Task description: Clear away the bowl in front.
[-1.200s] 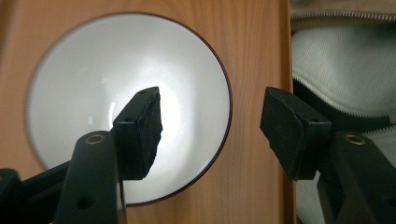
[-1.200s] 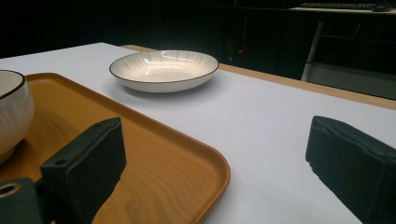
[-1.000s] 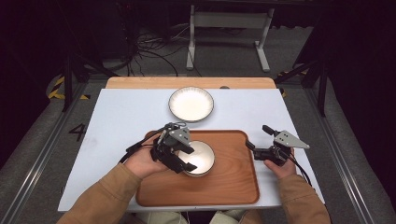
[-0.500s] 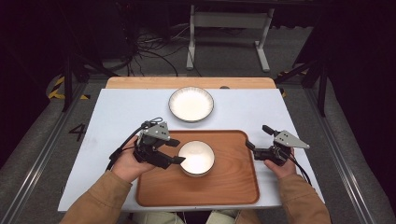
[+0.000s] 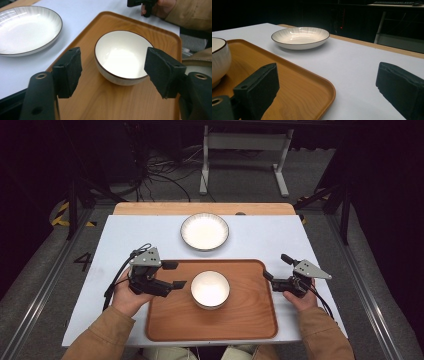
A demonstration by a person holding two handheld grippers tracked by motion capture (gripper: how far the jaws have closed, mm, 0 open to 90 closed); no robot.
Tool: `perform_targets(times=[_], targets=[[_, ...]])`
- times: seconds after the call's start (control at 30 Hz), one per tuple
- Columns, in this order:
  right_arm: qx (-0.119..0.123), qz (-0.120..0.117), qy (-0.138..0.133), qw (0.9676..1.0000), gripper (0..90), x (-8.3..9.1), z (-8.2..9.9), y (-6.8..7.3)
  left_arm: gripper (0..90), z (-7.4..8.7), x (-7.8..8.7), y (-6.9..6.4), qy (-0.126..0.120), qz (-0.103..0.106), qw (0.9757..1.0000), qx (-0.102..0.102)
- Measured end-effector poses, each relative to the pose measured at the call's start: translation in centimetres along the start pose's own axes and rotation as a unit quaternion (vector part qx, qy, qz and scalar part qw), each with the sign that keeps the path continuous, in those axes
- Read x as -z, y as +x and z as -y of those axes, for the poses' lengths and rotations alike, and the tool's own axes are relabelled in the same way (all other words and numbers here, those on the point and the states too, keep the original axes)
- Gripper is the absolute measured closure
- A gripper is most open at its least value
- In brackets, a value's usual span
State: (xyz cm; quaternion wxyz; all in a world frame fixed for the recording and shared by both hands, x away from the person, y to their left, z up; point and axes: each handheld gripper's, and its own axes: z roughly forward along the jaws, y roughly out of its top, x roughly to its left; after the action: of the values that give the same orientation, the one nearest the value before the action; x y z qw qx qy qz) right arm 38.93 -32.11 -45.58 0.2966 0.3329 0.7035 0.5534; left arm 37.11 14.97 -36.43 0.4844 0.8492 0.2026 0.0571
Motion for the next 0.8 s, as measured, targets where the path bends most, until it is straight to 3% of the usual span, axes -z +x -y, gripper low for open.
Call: perform_targets(times=[0.2, 0.37, 0.47, 0.6, 0.8], targets=[[-0.001, 0.000, 0.000, 1.0000, 5.1, 0.0, 0.0, 0.0, 18.1, 1.4, 0.8, 0.7, -0.026, -0.014, 0.9992, 0.028], [-0.002, 0.000, 0.000, 1.0000, 5.0, 0.0, 0.0, 0.0, 7.3, 2.8, 1.5, 1.2, -0.051, -0.021, 0.9978, 0.036], [-0.002, 0.000, 0.000, 1.0000, 5.0, 0.0, 0.0, 0.0, 3.7, 3.4, 1.8, 1.3, -0.067, -0.027, 0.9966, 0.041], [-0.003, 0.000, 0.000, 1.0000, 4.9, 0.0, 0.0, 0.0, 0.7, 4.7, 2.3, 1.5, -0.093, -0.050, 0.9935, 0.042], [-0.003, 0.000, -0.001, 1.0000, 4.8, 0.0, 0.0, 0.0, 0.1, 6.0, 2.5, 1.8, -0.108, -0.059, 0.9911, 0.052]])
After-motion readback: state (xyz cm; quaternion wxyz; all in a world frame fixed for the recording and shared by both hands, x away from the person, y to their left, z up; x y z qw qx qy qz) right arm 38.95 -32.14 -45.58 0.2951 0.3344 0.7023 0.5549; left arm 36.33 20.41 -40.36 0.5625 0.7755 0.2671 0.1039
